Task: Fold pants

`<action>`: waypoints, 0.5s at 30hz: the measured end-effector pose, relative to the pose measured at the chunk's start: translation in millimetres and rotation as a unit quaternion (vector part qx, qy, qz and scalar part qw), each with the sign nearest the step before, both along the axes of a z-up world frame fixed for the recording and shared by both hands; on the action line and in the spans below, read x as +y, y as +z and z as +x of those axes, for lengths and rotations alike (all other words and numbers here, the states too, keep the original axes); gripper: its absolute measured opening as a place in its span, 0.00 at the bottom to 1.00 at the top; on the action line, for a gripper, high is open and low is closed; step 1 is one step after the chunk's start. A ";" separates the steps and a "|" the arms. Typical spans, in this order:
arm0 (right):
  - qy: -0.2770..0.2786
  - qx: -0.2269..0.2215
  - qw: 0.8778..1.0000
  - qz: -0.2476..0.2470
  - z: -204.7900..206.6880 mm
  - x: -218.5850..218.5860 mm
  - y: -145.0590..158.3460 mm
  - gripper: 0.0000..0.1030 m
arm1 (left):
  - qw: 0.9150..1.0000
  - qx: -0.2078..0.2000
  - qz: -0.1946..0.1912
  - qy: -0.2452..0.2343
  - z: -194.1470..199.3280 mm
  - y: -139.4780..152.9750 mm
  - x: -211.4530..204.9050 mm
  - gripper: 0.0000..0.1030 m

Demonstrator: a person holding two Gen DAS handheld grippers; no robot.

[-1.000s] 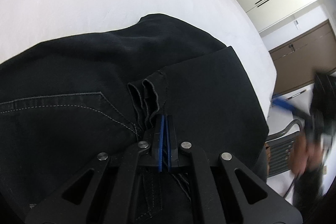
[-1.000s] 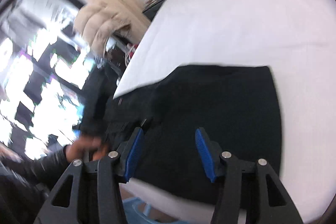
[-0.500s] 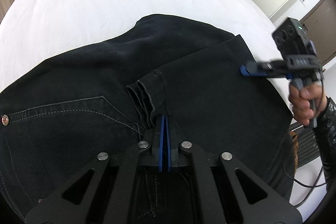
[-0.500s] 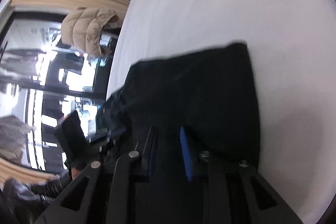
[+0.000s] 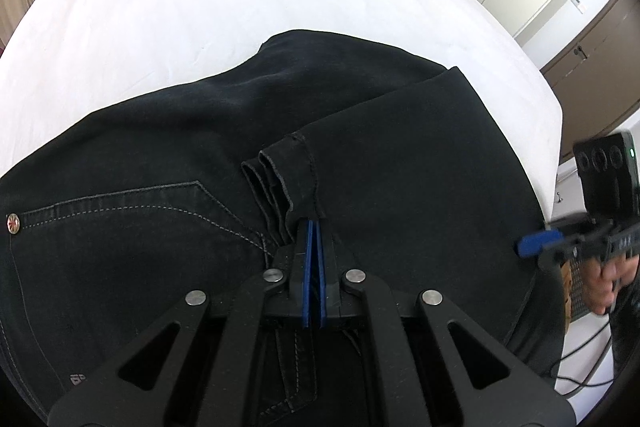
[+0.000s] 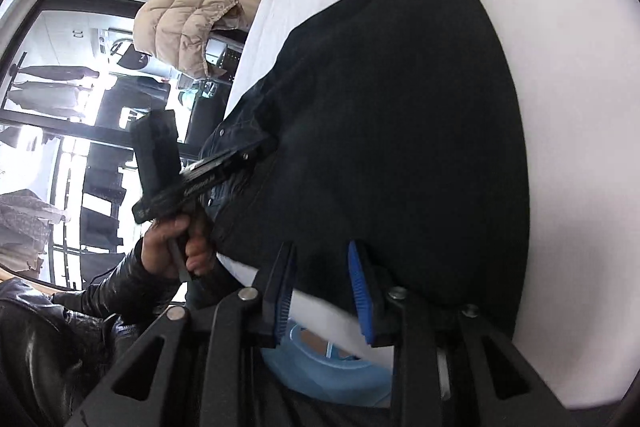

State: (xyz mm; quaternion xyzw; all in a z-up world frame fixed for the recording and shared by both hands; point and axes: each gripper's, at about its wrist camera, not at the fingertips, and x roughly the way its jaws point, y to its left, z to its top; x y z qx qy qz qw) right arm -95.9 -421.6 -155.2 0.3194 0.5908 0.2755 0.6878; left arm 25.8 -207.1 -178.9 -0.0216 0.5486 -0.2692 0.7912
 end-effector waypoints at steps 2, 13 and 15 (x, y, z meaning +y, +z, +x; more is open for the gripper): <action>-0.002 0.004 1.000 -0.005 -13.2 1.9 1.2 0.31 | 1.000 -0.001 -0.007 0.003 -0.3 0.4 3.8 0.02; -0.069 -0.103 0.992 0.011 1.8 2.7 68.9 0.82 | 0.986 -0.037 -0.136 0.089 -53.4 53.3 100.8 0.02; -0.085 -0.109 0.990 0.029 20.1 10.0 67.6 0.83 | 0.979 -0.042 -0.164 0.114 -66.7 65.5 125.7 0.03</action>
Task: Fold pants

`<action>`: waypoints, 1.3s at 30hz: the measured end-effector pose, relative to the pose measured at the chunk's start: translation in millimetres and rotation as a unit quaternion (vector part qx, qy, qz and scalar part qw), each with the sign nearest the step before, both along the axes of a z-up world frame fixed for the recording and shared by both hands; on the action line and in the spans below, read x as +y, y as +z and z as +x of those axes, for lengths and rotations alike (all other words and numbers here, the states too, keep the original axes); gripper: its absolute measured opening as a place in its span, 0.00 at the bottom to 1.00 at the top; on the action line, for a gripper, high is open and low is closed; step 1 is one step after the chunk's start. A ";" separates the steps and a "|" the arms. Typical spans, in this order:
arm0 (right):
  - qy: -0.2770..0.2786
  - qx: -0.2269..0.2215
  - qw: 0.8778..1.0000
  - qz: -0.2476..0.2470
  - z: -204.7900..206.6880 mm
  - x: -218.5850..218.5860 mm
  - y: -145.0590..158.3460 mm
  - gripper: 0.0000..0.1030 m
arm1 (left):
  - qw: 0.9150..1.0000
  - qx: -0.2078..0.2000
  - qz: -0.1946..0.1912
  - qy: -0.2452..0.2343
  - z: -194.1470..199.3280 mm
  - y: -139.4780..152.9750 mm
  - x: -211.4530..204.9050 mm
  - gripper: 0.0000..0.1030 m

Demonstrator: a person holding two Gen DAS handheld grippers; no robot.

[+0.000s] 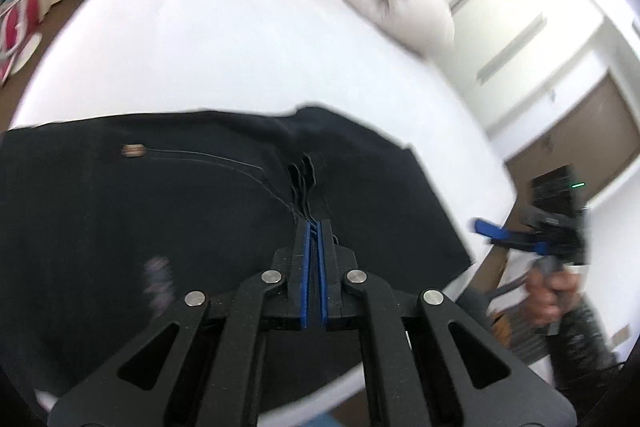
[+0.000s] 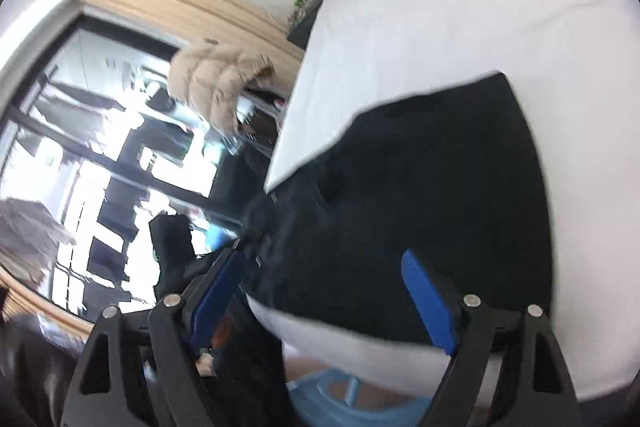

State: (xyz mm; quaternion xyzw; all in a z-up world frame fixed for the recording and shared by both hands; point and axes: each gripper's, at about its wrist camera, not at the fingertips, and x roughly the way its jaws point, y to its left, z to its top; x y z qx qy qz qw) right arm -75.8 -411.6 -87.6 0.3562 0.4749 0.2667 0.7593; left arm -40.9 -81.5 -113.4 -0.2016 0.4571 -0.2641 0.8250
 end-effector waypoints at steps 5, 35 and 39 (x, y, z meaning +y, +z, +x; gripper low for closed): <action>-0.036 0.021 0.999 0.016 39.5 23.7 -27.9 0.93 | 0.993 -0.018 -0.066 0.100 -45.6 18.2 73.0 1.00; 0.073 0.036 0.997 0.016 72.8 106.4 -50.6 0.53 | 0.875 0.154 -0.291 0.354 -103.9 -105.5 200.0 0.97; 0.092 0.038 0.995 0.017 75.9 120.2 -51.9 0.53 | 0.873 0.168 -0.294 0.353 -83.8 -110.0 192.4 0.69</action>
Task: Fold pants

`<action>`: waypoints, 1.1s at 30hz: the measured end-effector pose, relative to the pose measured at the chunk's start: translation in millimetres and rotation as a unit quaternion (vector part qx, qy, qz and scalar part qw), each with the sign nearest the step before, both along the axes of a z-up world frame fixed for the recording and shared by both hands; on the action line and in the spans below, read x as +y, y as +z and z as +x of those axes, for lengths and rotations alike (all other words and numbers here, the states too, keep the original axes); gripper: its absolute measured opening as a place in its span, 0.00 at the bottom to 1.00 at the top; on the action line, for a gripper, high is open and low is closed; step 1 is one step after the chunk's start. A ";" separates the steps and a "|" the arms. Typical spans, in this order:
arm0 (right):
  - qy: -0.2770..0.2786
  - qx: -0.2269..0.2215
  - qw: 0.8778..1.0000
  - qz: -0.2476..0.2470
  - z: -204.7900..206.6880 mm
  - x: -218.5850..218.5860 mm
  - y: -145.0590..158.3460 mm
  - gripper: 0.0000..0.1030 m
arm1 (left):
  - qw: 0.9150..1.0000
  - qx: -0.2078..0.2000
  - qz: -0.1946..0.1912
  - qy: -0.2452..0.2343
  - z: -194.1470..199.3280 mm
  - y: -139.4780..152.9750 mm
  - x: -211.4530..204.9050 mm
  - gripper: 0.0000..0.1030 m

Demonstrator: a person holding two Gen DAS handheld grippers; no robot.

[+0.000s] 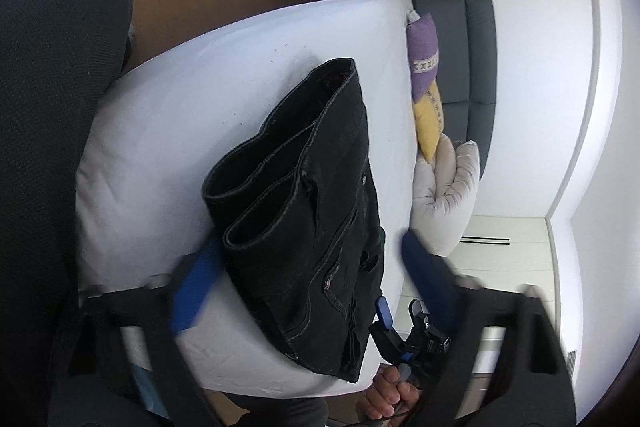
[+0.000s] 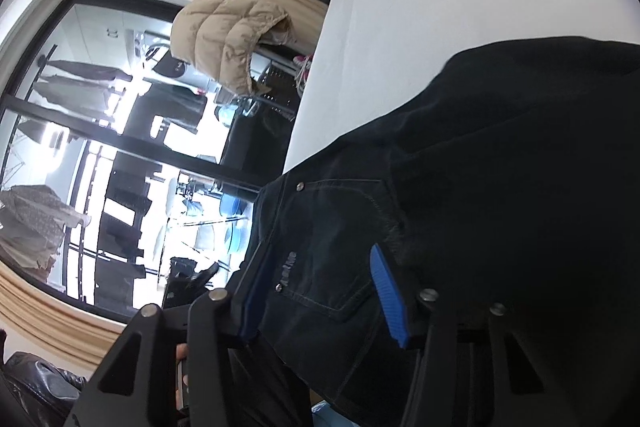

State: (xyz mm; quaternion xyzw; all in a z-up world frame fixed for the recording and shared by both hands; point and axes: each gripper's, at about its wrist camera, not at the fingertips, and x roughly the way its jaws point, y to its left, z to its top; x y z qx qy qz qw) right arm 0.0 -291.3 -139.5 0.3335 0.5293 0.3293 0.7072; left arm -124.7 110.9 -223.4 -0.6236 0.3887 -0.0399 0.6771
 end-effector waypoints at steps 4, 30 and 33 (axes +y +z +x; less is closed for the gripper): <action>0.013 0.000 1.000 -0.002 1.2 11.5 -0.3 0.52 | 1.000 0.029 -0.008 0.006 4.4 -7.5 1.4 0.32; -0.013 0.020 1.000 -0.019 22.0 12.8 7.6 0.76 | 0.890 -0.136 0.368 -0.230 59.5 117.4 -111.4 0.13; -0.011 0.008 1.000 -0.004 31.4 8.0 28.2 0.90 | 0.797 -0.185 0.486 -0.307 51.9 124.5 -181.5 0.13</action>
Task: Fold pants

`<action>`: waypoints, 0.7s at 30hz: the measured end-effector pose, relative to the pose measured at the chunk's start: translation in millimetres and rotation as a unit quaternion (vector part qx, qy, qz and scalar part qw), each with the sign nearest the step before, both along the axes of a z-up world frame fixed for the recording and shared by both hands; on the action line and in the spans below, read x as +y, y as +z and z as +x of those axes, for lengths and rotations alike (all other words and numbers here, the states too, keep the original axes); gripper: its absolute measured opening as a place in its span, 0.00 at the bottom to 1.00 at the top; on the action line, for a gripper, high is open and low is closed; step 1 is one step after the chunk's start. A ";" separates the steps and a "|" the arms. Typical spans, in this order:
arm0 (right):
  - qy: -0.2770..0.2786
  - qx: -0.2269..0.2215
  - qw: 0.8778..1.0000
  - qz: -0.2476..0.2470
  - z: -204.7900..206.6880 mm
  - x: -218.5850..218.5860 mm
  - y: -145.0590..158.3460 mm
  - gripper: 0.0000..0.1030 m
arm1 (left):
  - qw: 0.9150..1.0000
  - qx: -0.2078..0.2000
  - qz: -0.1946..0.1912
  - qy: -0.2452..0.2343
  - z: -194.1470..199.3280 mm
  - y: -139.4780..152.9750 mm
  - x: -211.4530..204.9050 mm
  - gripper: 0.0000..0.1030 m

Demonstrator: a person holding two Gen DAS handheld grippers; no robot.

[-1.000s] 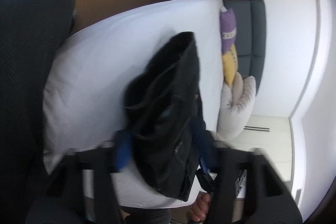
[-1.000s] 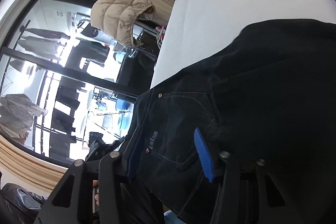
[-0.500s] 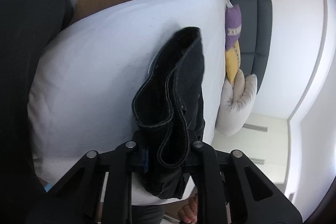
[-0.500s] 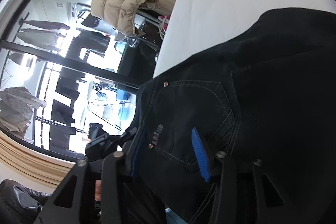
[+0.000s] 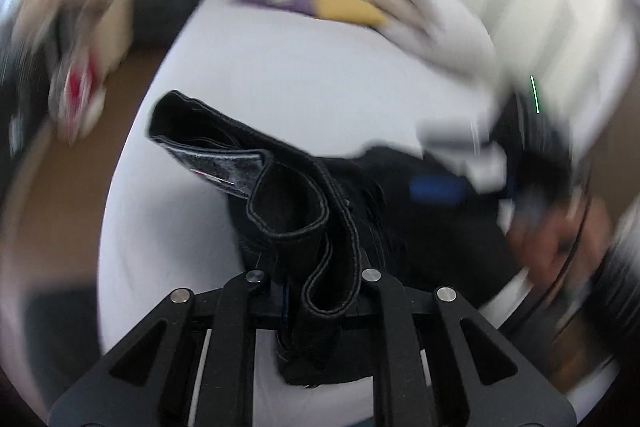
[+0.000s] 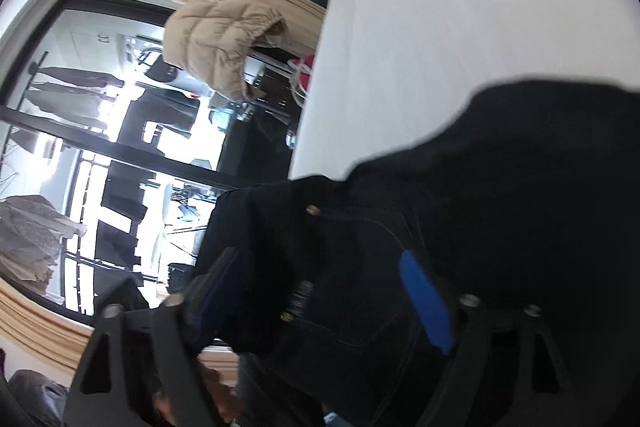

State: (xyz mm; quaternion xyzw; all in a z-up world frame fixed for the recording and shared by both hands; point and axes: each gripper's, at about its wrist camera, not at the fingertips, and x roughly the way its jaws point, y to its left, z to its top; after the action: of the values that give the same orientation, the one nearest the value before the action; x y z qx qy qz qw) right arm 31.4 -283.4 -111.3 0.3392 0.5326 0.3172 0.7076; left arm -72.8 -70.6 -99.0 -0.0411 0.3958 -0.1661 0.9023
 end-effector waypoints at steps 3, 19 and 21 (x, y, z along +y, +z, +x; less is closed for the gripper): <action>0.015 -0.007 1.000 0.005 5.2 2.6 15.5 1.00 | 0.995 -0.008 0.072 -0.065 -7.8 -12.1 -48.5 0.13; 0.142 0.013 0.980 -0.135 -2.6 73.5 1.4 0.75 | 0.965 -0.031 0.215 -0.150 -8.3 -43.0 -136.0 0.13; 0.132 0.018 0.983 -0.128 0.0 67.2 2.0 0.64 | 0.964 -0.030 0.217 -0.150 -10.8 -43.0 -141.9 0.13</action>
State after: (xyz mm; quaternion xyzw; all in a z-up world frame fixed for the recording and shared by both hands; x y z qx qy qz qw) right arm 31.4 -216.2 -109.3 0.1789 0.6215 0.3307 0.6873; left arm -83.6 -212.5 -142.0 0.2201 0.3963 -0.2111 0.8660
